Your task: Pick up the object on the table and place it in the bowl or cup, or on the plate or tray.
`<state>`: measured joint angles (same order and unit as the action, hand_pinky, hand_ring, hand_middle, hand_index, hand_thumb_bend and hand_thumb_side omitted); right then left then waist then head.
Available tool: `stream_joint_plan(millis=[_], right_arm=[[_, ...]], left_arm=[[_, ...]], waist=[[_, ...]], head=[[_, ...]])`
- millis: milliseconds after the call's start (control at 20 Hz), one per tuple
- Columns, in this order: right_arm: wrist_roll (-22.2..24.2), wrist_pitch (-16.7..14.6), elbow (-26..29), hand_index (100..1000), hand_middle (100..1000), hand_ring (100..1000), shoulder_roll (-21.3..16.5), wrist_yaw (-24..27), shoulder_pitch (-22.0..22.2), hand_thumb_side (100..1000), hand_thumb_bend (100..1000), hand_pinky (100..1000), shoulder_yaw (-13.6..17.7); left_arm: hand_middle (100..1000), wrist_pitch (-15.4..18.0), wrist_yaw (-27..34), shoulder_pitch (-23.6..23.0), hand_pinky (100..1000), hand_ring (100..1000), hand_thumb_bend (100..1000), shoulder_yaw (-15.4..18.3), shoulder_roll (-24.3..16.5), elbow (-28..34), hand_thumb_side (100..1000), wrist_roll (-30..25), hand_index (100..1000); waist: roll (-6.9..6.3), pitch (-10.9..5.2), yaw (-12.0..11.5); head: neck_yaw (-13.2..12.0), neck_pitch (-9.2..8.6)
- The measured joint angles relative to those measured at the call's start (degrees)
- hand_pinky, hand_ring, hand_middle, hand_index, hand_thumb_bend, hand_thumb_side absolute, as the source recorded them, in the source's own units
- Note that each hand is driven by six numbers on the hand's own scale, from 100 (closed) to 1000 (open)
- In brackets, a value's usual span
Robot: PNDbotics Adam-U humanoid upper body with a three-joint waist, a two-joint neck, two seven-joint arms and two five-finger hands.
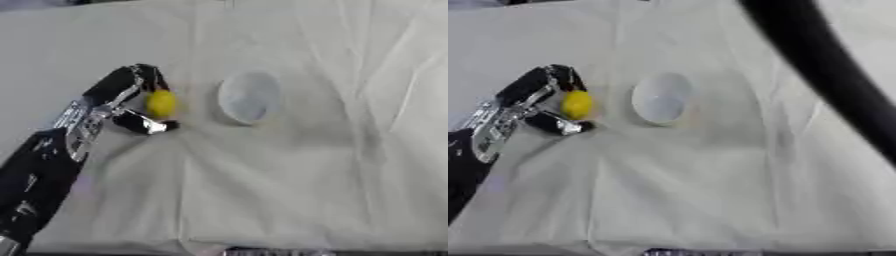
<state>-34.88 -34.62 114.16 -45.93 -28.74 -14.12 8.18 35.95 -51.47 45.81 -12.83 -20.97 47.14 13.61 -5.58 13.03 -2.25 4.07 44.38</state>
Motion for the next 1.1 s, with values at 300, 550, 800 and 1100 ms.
stream_joint_plan(millis=[300, 550, 800, 1100], right_arm=[[-0.39, 0.39, 0.00, 796, 805, 733, 0.00, 0.26, 0.00, 1000, 100, 604, 0.02], [-0.60, 0.60, 0.00, 795, 801, 726, -0.01, 0.54, 0.01, 1000, 100, 596, 0.02], [-0.69, 0.68, 0.00, 794, 797, 720, -0.05, 0.73, 0.03, 1000, 100, 589, 0.02], [-0.66, 0.72, 0.00, 792, 791, 707, -0.40, 0.99, 0.07, 1000, 100, 576, 0.01]], left_arm=[[100, -0.27, -2.01, 0.39, 100, 100, 172, -0.73, -0.08, 1.01, 100, 1.34, 197], [100, 0.32, -5.27, 1.61, 100, 100, 210, -1.78, -0.62, 2.07, 100, -0.11, 209], [118, 1.49, -6.12, 2.80, 100, 100, 240, -3.09, -2.55, 3.91, 100, -0.80, 229], [138, 3.40, -2.92, 3.40, 100, 127, 235, -4.95, -9.75, 9.91, 100, -1.50, 252]], waist=[[-0.51, 0.06, 0.04], [-1.02, -0.15, 0.07], [-1.44, -0.26, 0.28], [-1.93, -0.83, 0.44]], head=[[0.02, 0.00], [0.21, 0.00], [0.57, 0.00], [1.10, 0.00]])
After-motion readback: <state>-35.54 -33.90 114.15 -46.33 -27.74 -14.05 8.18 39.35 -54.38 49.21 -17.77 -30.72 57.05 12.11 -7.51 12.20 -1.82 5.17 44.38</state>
